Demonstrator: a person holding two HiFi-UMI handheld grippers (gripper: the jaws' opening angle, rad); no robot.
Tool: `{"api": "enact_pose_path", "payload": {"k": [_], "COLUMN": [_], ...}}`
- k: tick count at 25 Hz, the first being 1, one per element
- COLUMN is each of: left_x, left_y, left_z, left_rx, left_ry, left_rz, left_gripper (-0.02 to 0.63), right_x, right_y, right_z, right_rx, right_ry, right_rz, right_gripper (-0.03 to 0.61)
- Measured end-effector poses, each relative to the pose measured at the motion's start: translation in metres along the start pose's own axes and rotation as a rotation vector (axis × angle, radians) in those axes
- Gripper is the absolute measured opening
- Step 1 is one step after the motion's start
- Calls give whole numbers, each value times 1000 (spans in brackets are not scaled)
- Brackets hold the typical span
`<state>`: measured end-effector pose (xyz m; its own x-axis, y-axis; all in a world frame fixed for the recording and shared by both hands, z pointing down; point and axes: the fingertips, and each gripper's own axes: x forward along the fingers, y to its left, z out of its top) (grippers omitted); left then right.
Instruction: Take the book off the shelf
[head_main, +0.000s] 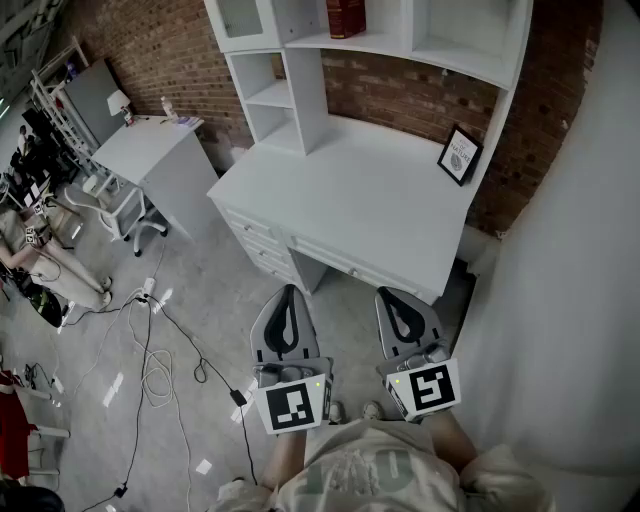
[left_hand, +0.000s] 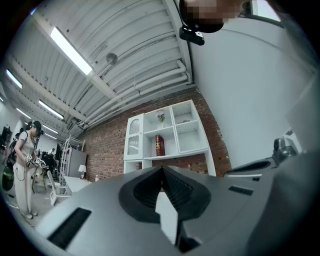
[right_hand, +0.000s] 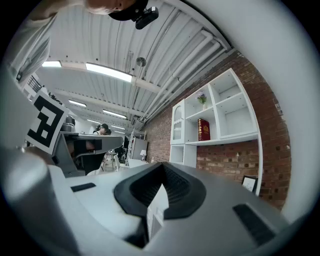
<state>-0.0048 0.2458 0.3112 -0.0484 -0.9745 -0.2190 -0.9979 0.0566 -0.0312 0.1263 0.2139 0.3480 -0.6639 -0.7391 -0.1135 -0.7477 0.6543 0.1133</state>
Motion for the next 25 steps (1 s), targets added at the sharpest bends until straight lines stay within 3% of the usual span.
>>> {"api": "enact_pose_path", "payload": {"k": [10, 17, 25], "left_x": [-4, -7, -8], "left_y": [9, 27, 74], "left_z": [-4, -12, -15], "left_rx": [7, 23, 7], "left_ry": [12, 31, 20], "left_rz": [3, -11, -30], "left_gripper": [13, 12, 13], "right_x": [2, 7, 31], "right_y": [4, 15, 51], "right_z": [-5, 0, -6], "right_rx": [-8, 109, 48], "right_ry": [15, -23, 9], "right_rz": [-8, 1, -14], "right_gripper": [14, 14, 14]}}
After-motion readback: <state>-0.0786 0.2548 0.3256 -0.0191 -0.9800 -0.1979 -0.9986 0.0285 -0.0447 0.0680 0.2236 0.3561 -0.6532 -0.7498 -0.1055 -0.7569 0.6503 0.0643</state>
